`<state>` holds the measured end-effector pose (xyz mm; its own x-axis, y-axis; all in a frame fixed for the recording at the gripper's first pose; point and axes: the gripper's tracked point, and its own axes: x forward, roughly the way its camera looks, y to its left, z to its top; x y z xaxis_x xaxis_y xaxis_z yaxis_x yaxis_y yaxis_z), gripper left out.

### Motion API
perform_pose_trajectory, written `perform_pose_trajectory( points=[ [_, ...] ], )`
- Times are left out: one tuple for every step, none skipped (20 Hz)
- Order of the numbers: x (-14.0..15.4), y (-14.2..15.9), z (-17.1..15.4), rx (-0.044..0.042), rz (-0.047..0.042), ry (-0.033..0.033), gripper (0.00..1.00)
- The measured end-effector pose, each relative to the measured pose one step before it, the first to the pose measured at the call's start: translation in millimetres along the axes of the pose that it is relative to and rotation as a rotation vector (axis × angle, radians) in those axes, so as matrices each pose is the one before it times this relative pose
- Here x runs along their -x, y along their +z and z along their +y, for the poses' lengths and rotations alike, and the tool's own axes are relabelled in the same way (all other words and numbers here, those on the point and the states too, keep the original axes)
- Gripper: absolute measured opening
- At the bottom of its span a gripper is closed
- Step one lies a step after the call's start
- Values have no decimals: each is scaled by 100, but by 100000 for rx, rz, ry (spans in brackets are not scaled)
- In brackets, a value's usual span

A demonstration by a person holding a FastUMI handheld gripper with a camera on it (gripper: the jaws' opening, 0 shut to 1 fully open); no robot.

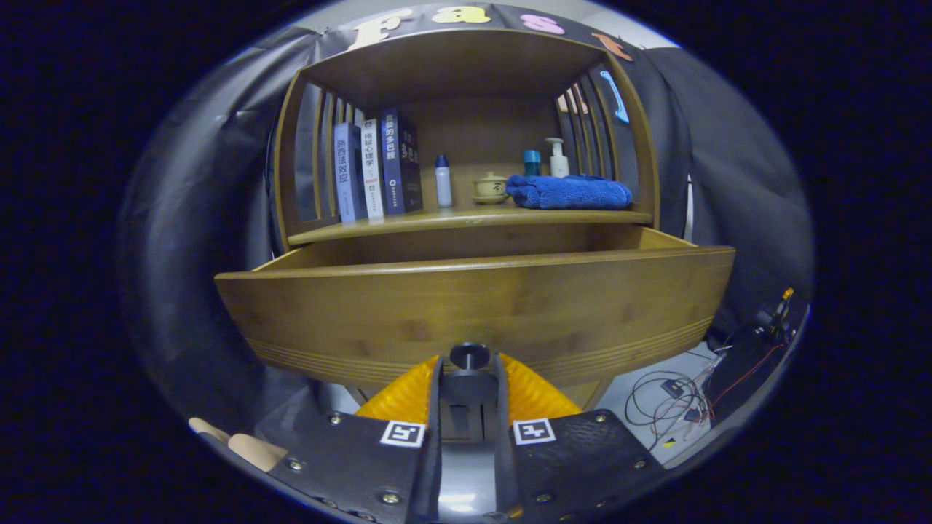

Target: Pull open the drawer, take out the items inside it, and place them on the countertop above the cabinet.

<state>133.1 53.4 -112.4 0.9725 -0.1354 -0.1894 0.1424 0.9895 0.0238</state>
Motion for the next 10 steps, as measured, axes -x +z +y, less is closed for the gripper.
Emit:
perform_pose_trajectory(
  points=[
    [268, -213, -13, 32, 559, 68, 30],
    [480, -191, -19, -178, 329, 198, 30],
    [597, -203, -46, -46, 97, 215, 30],
    [495, -120, 87, 424, -169, 258, 30],
    [406, -229, -42, 254, 126, -142, 30],
    [182, -82, -9, 638, -479, 53, 30],
    [-50, -81, 95, 1181, 16, -407, 30],
    [8, 105, -73, 1322, -590, -75, 30],
    [9, -24, 82, 1397, -155, 450, 30],
    [-21, 57, -2, -80, -701, 713, 30]
  ],
)
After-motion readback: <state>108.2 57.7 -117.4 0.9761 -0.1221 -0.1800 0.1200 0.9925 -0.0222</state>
